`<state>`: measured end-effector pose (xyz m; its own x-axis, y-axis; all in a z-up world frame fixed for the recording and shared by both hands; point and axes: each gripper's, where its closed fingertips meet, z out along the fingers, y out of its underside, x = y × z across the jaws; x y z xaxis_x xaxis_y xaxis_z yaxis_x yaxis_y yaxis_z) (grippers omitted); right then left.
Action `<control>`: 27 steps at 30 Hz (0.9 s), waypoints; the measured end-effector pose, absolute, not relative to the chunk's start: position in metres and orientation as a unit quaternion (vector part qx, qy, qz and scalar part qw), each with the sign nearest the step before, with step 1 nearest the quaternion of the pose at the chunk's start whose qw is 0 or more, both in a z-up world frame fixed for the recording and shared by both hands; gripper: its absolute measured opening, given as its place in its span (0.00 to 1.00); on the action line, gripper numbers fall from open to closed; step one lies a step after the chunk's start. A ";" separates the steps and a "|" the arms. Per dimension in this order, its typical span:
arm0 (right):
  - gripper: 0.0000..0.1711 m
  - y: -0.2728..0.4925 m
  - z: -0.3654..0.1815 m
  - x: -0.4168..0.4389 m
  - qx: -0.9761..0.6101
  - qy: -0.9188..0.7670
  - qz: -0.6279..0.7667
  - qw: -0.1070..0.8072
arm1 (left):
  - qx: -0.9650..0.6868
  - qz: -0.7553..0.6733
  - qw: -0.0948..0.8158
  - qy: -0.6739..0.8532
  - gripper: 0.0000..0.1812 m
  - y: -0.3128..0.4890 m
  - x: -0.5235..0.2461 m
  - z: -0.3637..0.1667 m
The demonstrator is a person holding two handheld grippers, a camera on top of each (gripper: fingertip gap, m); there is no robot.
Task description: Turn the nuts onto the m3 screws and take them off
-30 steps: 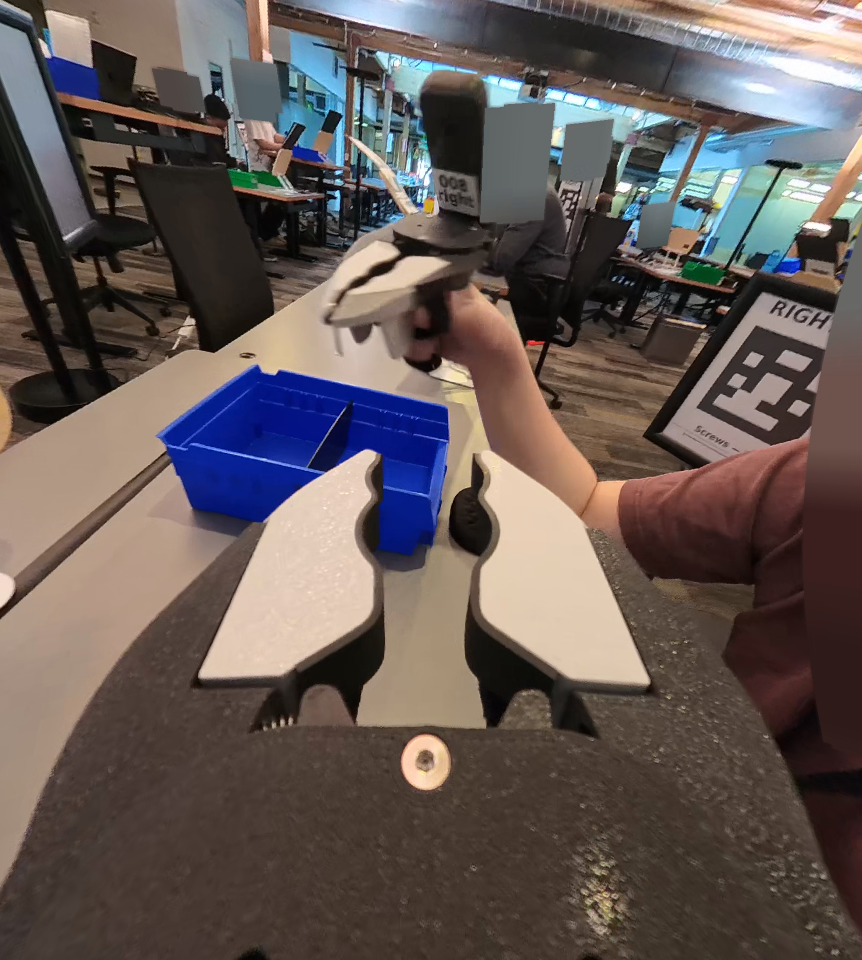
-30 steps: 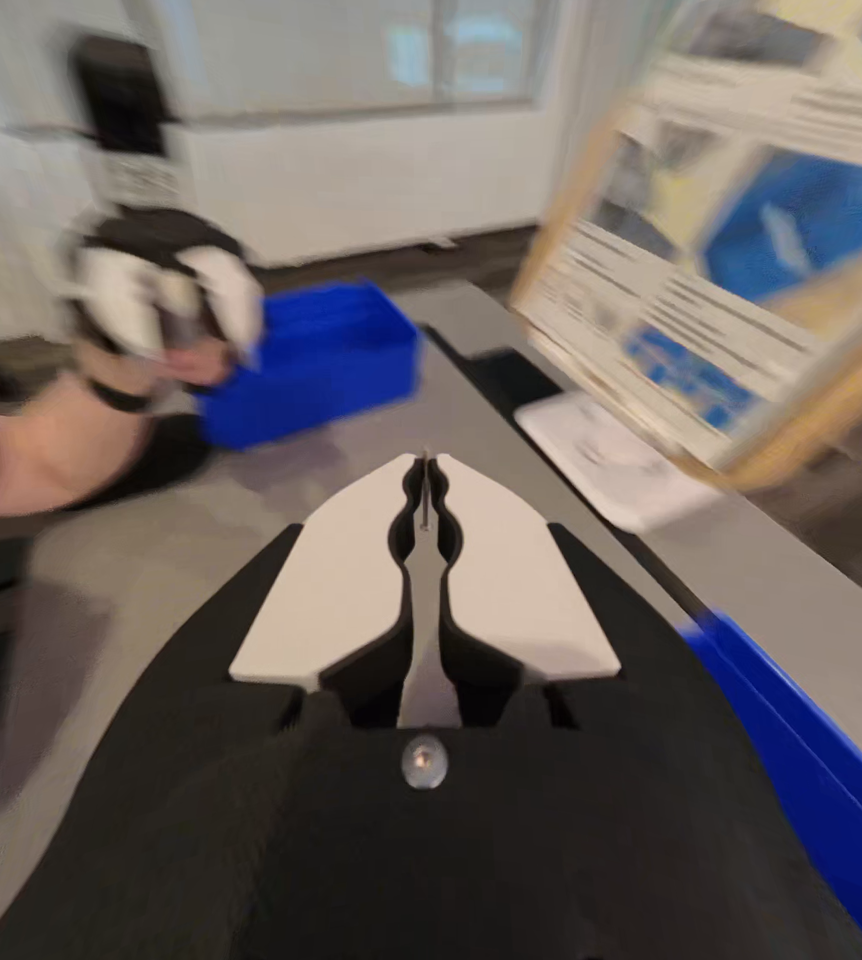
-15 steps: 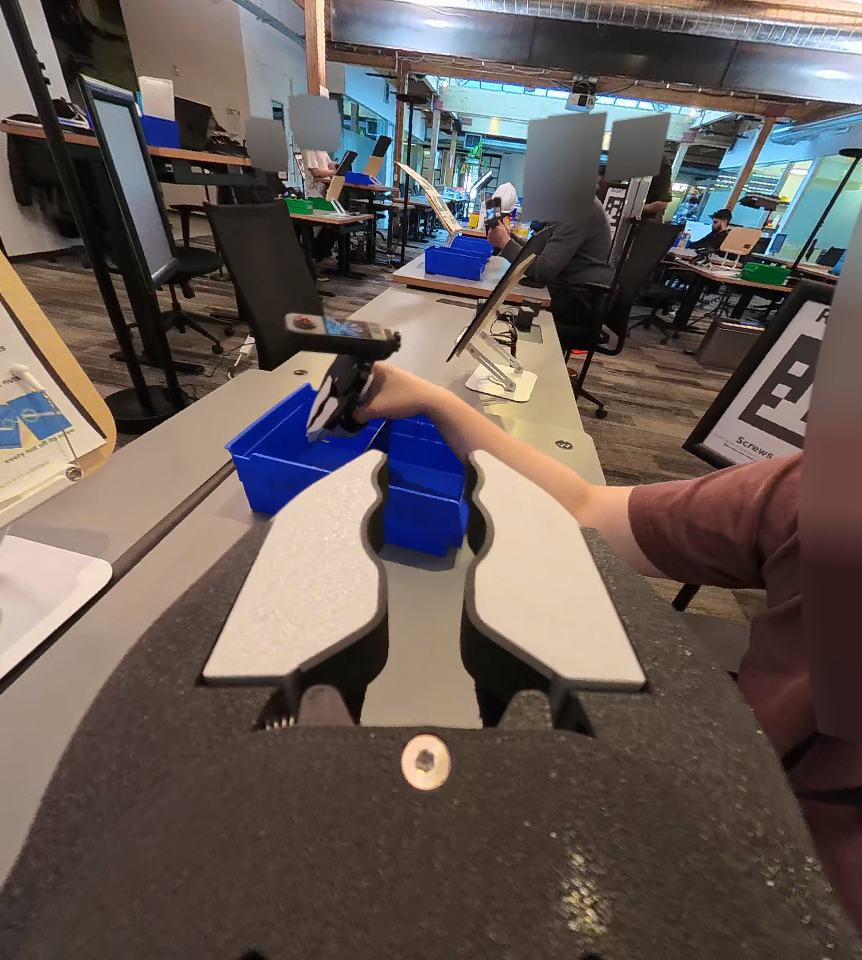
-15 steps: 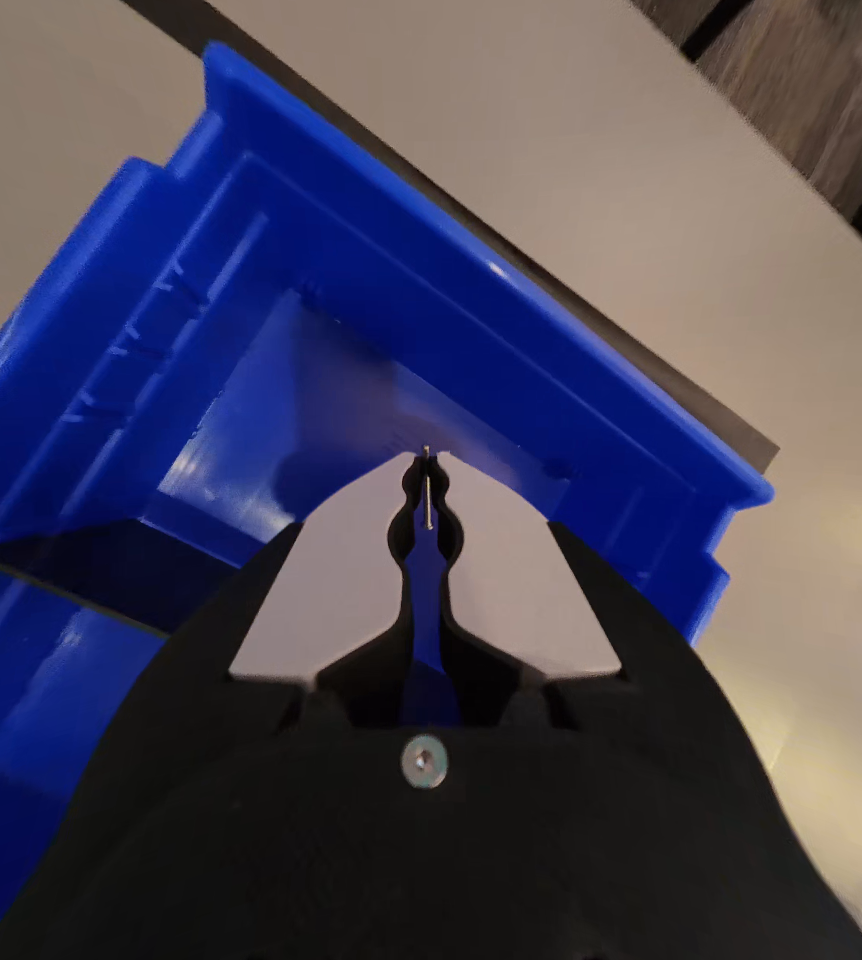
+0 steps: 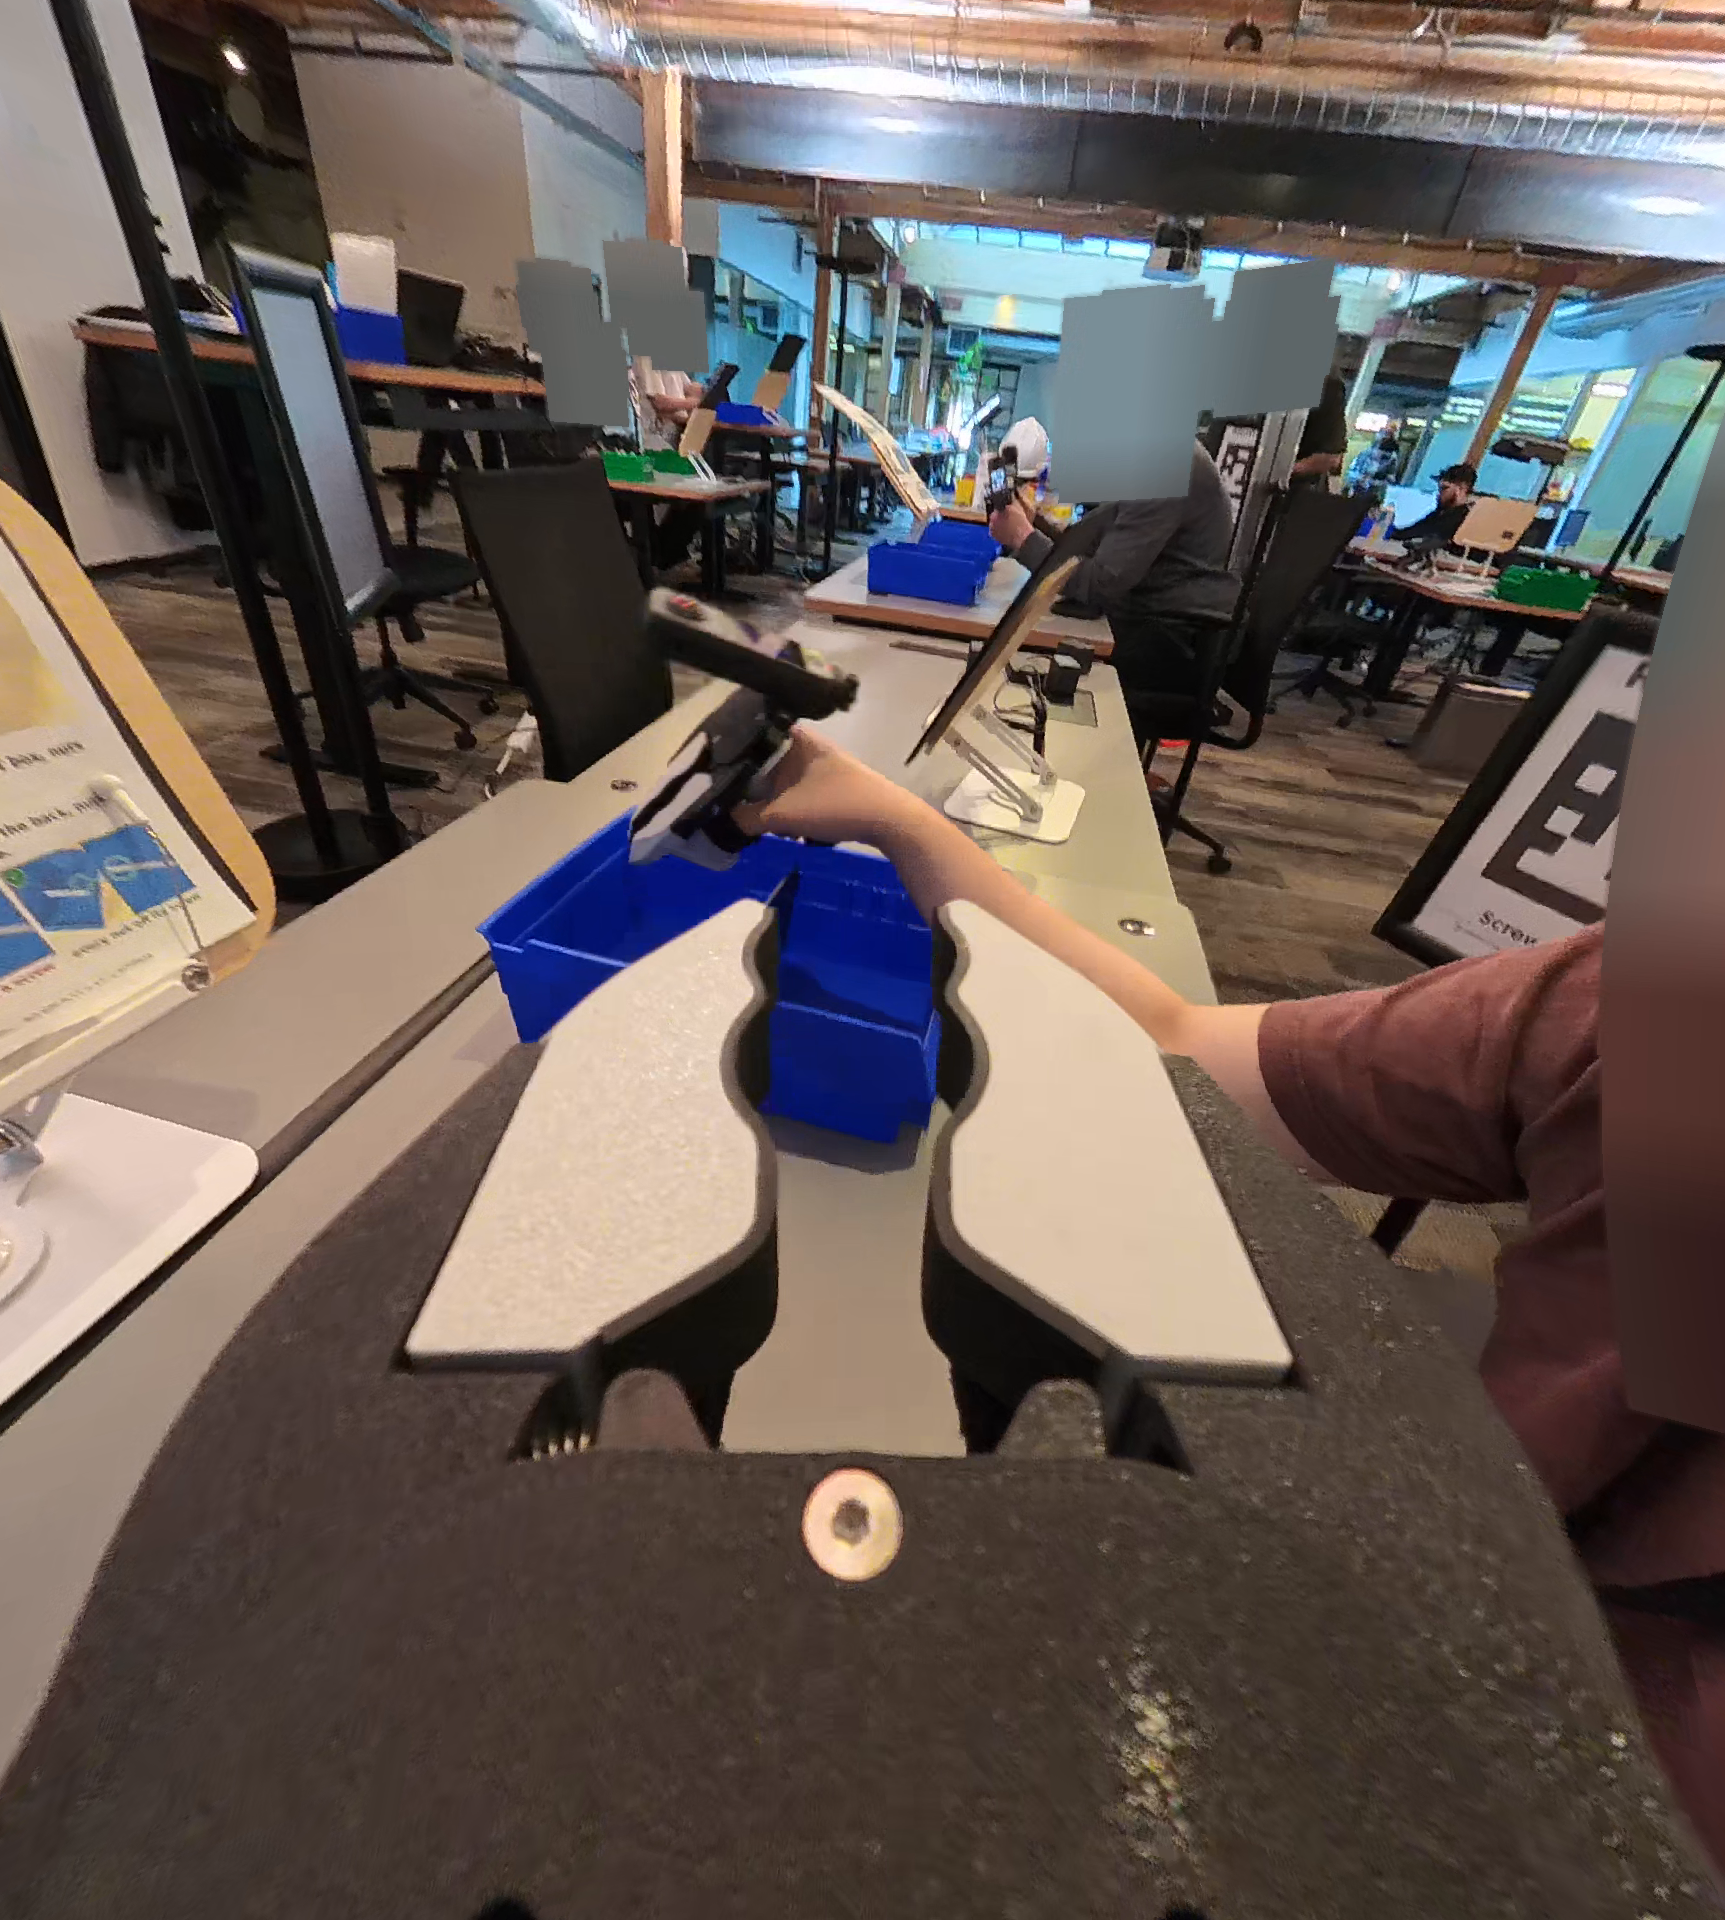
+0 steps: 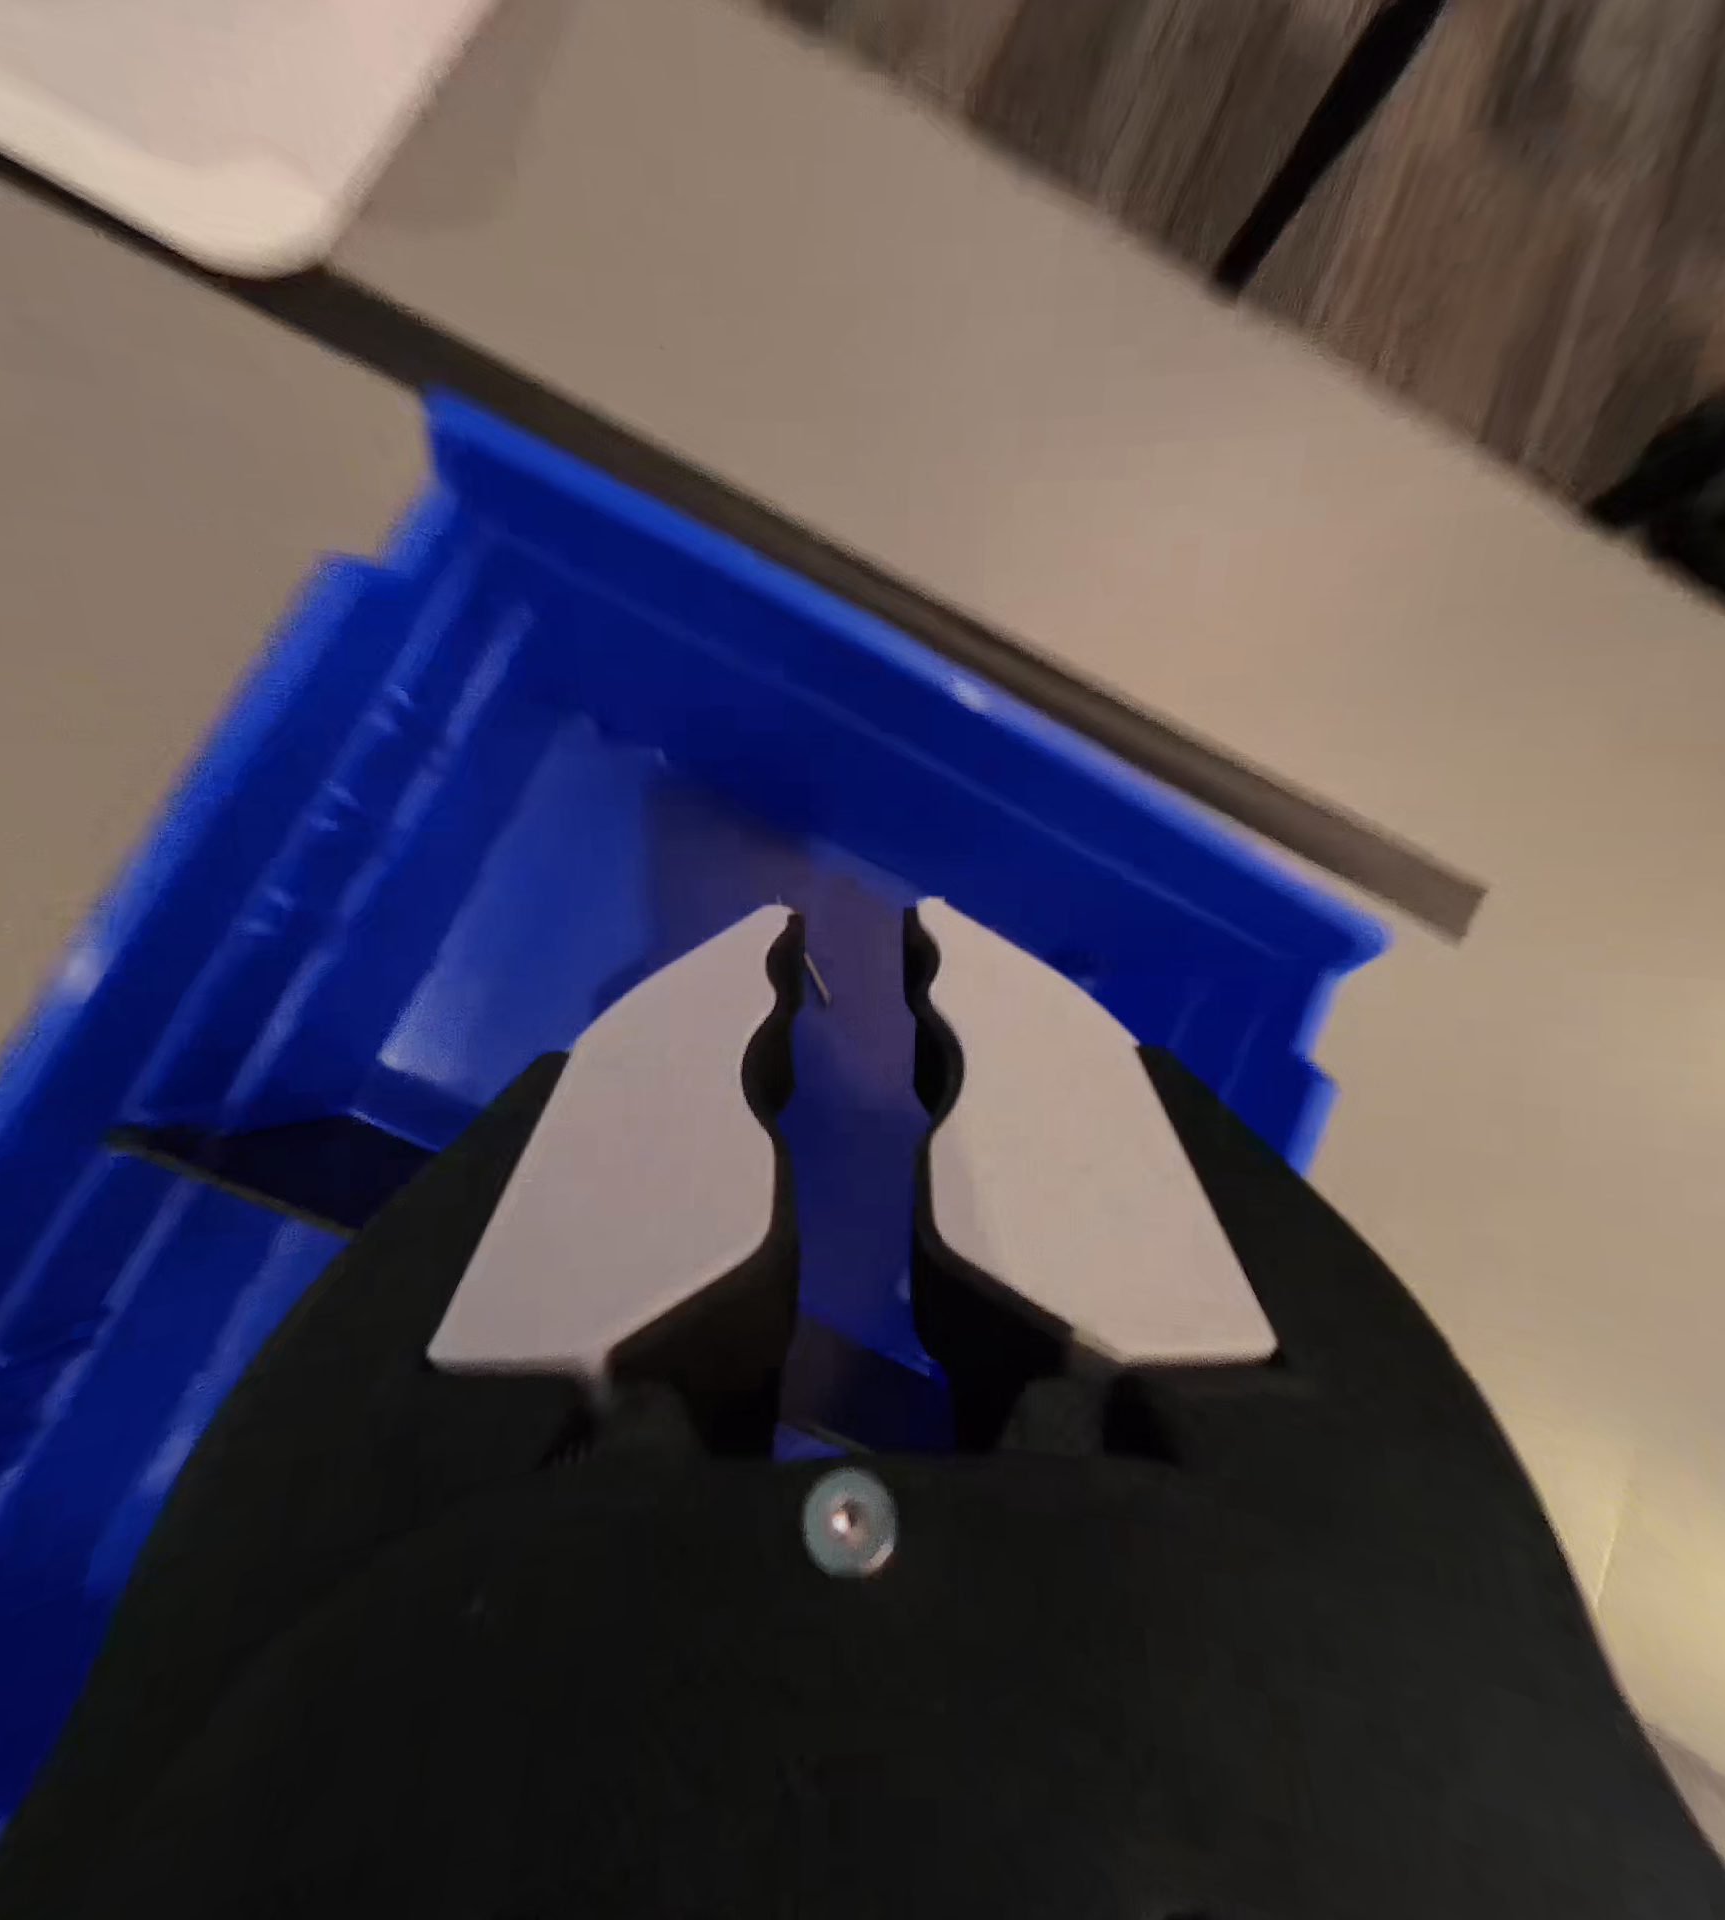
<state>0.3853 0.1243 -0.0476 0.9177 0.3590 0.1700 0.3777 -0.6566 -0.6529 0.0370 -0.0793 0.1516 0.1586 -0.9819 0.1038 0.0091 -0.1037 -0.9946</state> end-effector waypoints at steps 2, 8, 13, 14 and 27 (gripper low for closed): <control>0.12 0.120 0.001 0.368 -0.870 -0.203 0.004 0.450 | -0.561 -0.476 0.528 0.425 0.15 -0.086 0.028 0.162; 0.22 0.063 0.129 0.272 -0.692 -0.282 0.112 0.655 | -0.651 -0.333 0.597 0.330 0.16 -0.085 -0.020 0.165; 0.30 0.043 0.147 0.226 -0.652 -0.326 0.103 0.677 | -0.714 -0.218 0.619 0.244 0.16 -0.150 -0.081 0.149; 0.32 0.041 0.147 0.220 -0.646 -0.329 0.106 0.680 | -0.724 -0.196 0.622 0.226 0.16 -0.169 -0.095 0.144; 0.28 0.013 0.089 0.160 -0.701 -0.463 0.055 0.540 | -0.798 -0.022 0.602 -0.005 0.23 -0.359 -0.207 0.066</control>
<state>0.1601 0.0135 0.0889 0.5655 0.7080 0.4230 0.5892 0.0121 -0.8079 -0.2073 -0.3593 0.0660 0.9990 -0.0184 0.0415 0.0348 -0.2745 -0.9609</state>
